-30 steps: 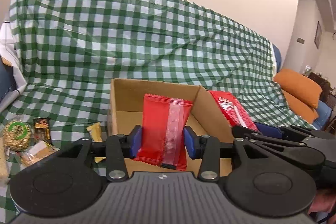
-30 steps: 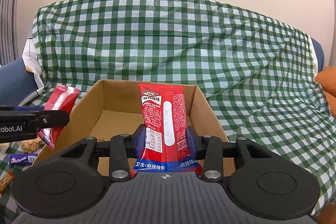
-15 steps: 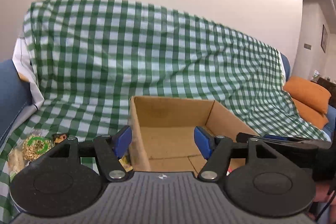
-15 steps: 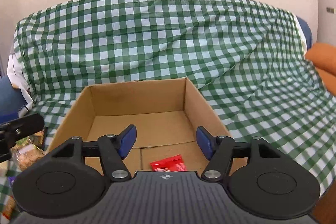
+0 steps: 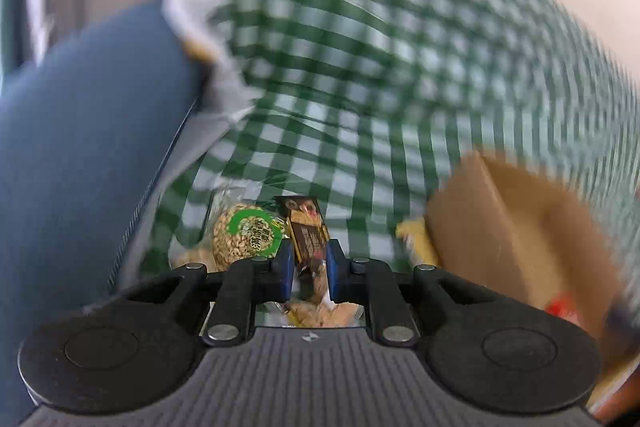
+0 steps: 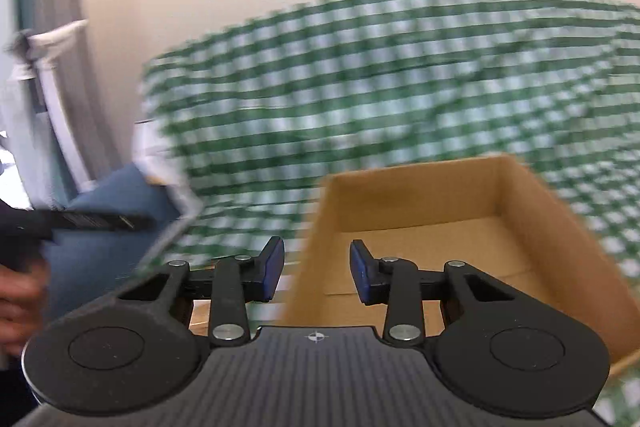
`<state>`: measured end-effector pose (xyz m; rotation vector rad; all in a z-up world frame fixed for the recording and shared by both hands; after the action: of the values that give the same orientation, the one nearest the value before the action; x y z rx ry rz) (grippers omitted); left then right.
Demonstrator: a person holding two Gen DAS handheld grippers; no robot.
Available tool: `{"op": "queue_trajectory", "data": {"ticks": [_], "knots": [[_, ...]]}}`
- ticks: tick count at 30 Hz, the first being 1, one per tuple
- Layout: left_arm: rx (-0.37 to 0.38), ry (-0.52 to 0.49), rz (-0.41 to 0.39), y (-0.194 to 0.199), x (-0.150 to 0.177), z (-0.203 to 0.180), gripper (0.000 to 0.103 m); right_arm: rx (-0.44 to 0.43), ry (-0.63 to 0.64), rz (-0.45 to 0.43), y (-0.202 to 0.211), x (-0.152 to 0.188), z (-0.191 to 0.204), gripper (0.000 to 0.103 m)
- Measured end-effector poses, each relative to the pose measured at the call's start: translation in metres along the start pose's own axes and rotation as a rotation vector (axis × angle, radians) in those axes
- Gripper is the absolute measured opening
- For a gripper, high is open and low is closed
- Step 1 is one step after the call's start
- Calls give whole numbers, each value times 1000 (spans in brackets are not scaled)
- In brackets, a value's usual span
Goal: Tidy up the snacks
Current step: 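Move both open tools back down to the snack pile, then grasp the white-green peanut bar with the left tool while the right tool grasps the purple candy stick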
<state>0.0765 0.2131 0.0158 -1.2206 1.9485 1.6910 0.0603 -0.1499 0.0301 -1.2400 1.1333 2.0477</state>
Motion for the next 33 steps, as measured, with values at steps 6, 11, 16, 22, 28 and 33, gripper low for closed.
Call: {"op": "queue_trajectory", "data": {"ticks": [6,11,16,22,28,33], "knots": [[-55,320,160,-29,1,57,37,-200,31,156,-34,9,66,38],[-122,478,209,-38,9,86,48,-194,-60,340,-93,33,93,38],[-135,434,256,-47,9,87,50,-120,-212,459,-141,63,86,46],[-198,375,325,-69,14,80,54,-102,-342,529,-178,83,80,61],[-249,300,372,-84,18,74,59,-4,-207,544,-189,90,98,46],[-272,261,381,-95,16,70,58,9,-213,533,-191,91,93,23]]}}
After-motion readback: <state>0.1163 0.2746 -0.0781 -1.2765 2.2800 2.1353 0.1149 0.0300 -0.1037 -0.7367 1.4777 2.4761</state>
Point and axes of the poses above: each gripper's, at about its wrist camera, not at the fingertips, and y roughly against the way its jaws point, z to its left, x to its underside, the point moved 1 cm from there along -y, roughly the way its jaws point, and after that the axes turned 1 degree about y, right-handed, at the moved point
